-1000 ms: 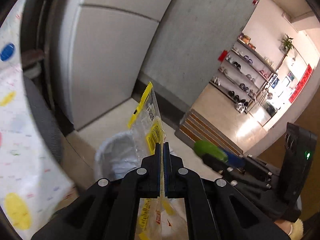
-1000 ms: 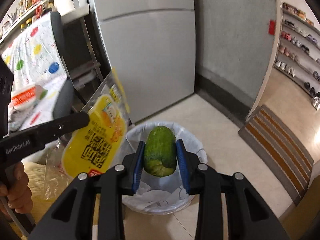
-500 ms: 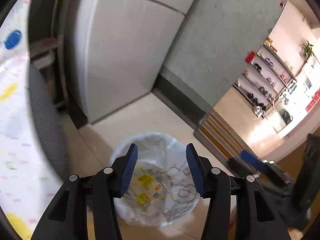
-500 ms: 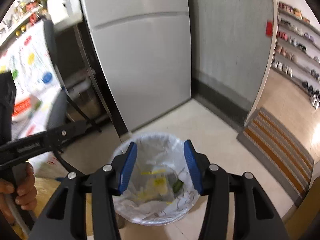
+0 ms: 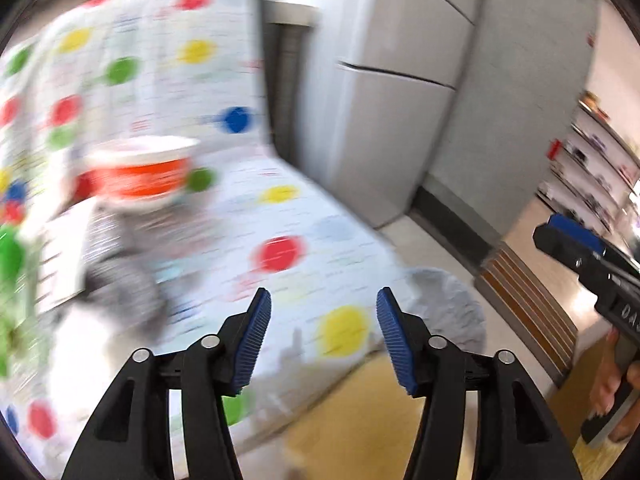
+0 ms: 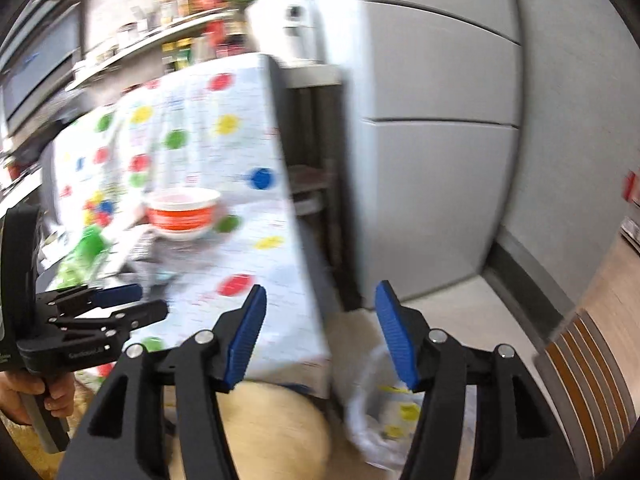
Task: Collect trash
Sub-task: 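Open both grippers to drop the cucumber and wrapper into the bin, then grasp the orange paper bowl rim with the right gripper while the left gripper grasps the paper strip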
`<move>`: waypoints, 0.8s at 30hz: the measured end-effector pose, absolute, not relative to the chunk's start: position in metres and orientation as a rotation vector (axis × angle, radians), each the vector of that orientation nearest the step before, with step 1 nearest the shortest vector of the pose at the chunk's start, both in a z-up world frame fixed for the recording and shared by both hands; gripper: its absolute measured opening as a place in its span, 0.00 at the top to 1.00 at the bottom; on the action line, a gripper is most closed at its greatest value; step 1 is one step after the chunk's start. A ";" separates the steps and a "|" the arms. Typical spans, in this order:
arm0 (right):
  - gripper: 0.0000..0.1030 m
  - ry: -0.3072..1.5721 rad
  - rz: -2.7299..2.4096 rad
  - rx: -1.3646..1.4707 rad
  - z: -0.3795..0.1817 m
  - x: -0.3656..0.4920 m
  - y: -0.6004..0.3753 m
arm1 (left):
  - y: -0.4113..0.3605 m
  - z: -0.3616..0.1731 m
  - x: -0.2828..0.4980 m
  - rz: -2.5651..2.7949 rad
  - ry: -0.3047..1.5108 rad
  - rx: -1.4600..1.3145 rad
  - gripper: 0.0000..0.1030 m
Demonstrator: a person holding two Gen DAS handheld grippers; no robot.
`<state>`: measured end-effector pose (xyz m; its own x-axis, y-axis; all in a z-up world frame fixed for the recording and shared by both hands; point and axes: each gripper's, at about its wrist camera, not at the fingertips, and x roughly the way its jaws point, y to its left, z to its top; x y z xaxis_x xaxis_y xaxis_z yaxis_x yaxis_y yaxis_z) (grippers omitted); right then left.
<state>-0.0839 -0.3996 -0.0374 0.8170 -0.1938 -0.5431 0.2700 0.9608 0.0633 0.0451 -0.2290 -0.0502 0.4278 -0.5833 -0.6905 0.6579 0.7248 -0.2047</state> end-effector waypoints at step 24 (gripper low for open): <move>0.38 0.678 0.006 -0.004 -0.065 0.095 -0.274 | 0.027 -0.077 0.101 -0.137 0.883 0.010 0.34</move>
<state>0.0953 -0.2738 -0.0650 0.7786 0.0043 -0.6275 -0.0068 1.0000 -0.0017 0.1008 0.0271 -0.0766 0.6264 -0.1155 -0.7709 0.1237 0.9912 -0.0479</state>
